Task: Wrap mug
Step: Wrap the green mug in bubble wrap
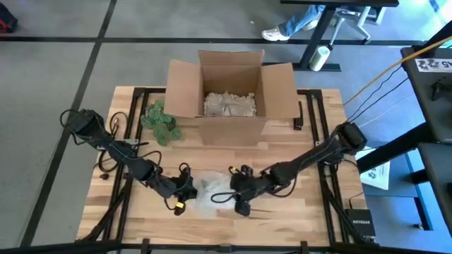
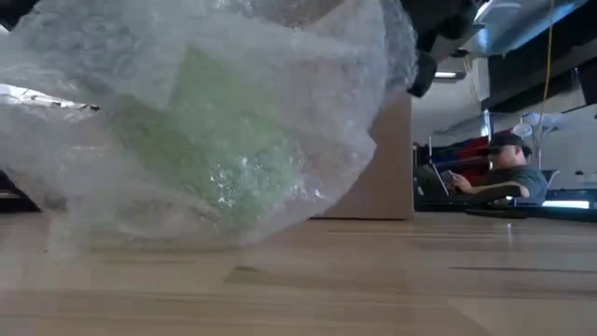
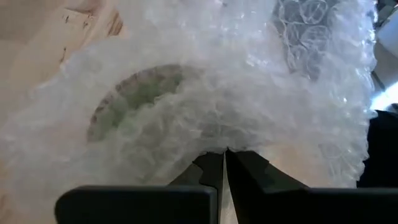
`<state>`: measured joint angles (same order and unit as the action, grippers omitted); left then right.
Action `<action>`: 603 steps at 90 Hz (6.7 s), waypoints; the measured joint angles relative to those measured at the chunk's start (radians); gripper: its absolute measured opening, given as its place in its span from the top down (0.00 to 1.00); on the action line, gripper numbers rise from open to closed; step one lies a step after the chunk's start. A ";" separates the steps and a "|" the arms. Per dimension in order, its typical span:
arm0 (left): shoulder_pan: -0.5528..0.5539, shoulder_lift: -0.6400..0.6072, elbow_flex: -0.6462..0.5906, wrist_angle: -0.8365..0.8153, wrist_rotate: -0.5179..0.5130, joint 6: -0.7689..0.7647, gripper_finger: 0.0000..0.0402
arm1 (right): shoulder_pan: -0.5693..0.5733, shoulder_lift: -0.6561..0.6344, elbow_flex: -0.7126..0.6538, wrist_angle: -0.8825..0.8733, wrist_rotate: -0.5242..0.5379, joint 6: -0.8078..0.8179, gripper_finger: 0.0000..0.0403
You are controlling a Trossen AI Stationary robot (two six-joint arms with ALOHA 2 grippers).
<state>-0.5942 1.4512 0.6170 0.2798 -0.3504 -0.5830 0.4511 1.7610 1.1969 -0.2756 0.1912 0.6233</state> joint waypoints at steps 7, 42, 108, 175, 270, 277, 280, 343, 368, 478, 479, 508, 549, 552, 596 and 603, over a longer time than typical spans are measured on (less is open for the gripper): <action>0.000 0.000 0.000 0.001 0.000 0.005 1.00 | 0.000 -0.008 0.000 -0.028 -0.002 0.001 0.74; 0.000 0.000 0.000 0.012 0.000 0.007 1.00 | 0.001 -0.016 0.000 -0.078 -0.036 0.031 0.97; 0.000 0.000 0.000 0.011 0.000 0.014 1.00 | 0.000 -0.147 0.000 -0.148 0.055 0.017 0.96; 0.028 -0.001 0.027 0.025 0.014 0.054 1.00 | -0.074 -0.004 0.000 0.337 -0.026 -0.183 0.95; 0.201 0.182 0.172 0.164 0.210 0.210 1.00 | -0.071 -0.218 0.000 0.219 -0.028 -0.206 0.95; 0.216 0.194 0.191 0.160 0.210 0.247 1.00 | -0.071 -0.248 0.000 0.143 -0.027 -0.205 0.95; 0.223 0.194 0.199 0.163 0.211 0.257 1.00 | -0.071 -0.257 0.000 0.108 -0.026 -0.205 0.95; 0.256 0.183 0.393 -0.083 0.296 0.346 1.00 | -0.072 -0.302 0.000 -0.174 0.061 -0.156 0.95; 0.250 0.101 0.394 -0.090 0.295 0.385 1.00 | -0.072 -0.302 0.000 -0.207 0.037 -0.157 0.95; -0.203 -0.224 0.265 -0.574 -0.523 -0.021 1.00 | -0.059 0.255 0.631 -0.613 -0.296 -0.418 0.53; -0.209 -0.224 0.260 -0.574 -0.530 -0.036 1.00 | -0.059 0.262 0.639 -0.625 -0.296 -0.418 0.53; -0.372 -0.171 0.149 -0.576 -0.704 -0.440 1.00 | -0.065 0.337 0.686 -0.664 -0.295 -0.436 0.53; -0.429 0.002 0.137 -0.481 -0.748 -0.634 1.00 | -0.121 0.336 0.701 -0.613 -0.262 -0.444 0.94; -0.429 0.004 0.136 -0.470 -0.748 -0.622 1.00 | -0.127 0.337 0.701 -0.613 -0.272 -0.447 0.97; -0.425 0.005 0.137 -0.394 -0.766 -0.536 1.00 | -0.158 0.462 0.702 -0.599 -0.395 -0.443 1.00; -0.425 0.005 0.137 -0.395 -0.766 -0.540 1.00 | -0.158 0.480 0.703 -0.606 -0.397 -0.443 1.00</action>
<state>-1.0195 1.4567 0.7536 -0.1150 -1.1164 -1.1233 0.2932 2.2414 1.8999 -0.8818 -0.2059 0.1807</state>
